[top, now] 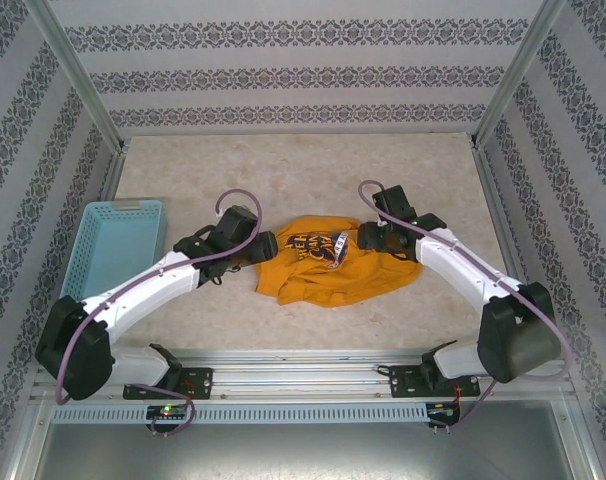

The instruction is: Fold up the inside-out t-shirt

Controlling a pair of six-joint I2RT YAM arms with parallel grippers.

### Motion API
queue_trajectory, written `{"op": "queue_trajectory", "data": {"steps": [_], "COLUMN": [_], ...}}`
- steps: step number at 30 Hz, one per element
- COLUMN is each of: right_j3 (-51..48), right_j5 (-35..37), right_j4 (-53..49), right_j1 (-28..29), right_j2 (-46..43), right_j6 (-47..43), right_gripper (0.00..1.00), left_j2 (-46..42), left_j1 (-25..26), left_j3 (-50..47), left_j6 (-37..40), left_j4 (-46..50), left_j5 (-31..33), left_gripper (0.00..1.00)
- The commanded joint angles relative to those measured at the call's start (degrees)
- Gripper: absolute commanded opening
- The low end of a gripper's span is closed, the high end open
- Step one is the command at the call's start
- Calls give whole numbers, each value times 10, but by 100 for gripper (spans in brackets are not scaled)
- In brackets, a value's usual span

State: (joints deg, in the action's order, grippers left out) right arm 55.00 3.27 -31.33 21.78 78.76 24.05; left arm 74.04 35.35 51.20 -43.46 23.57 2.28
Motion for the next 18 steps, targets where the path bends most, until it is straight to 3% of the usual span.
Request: {"op": "queue_trajectory", "data": {"steps": [1, 7, 9, 15, 18], "right_j3": [-29, -124, -153, -170, -151], "right_j5": [-14, 48, 41, 10, -6], "right_j4": [1, 9, 42, 159, 205], "right_j1": [27, 113, 143, 219, 222], "right_j2": [-70, -146, -144, -39, 39], "right_j6": [22, 163, 210, 301, 301], "right_gripper": [66, 86, 86, 87, 86], "left_j2": [-25, 28, 39, 87, 112], "left_j1": [40, 76, 76, 70, 58], "left_j3": [-17, -45, -63, -60, -52], "left_j6": [77, 70, 57, 60, 62], "left_j4": [39, 14, -16, -55, -80], "left_j5": [22, 8, 16, 27, 15], "left_gripper": [77, 75, 74, 63, 48]}}
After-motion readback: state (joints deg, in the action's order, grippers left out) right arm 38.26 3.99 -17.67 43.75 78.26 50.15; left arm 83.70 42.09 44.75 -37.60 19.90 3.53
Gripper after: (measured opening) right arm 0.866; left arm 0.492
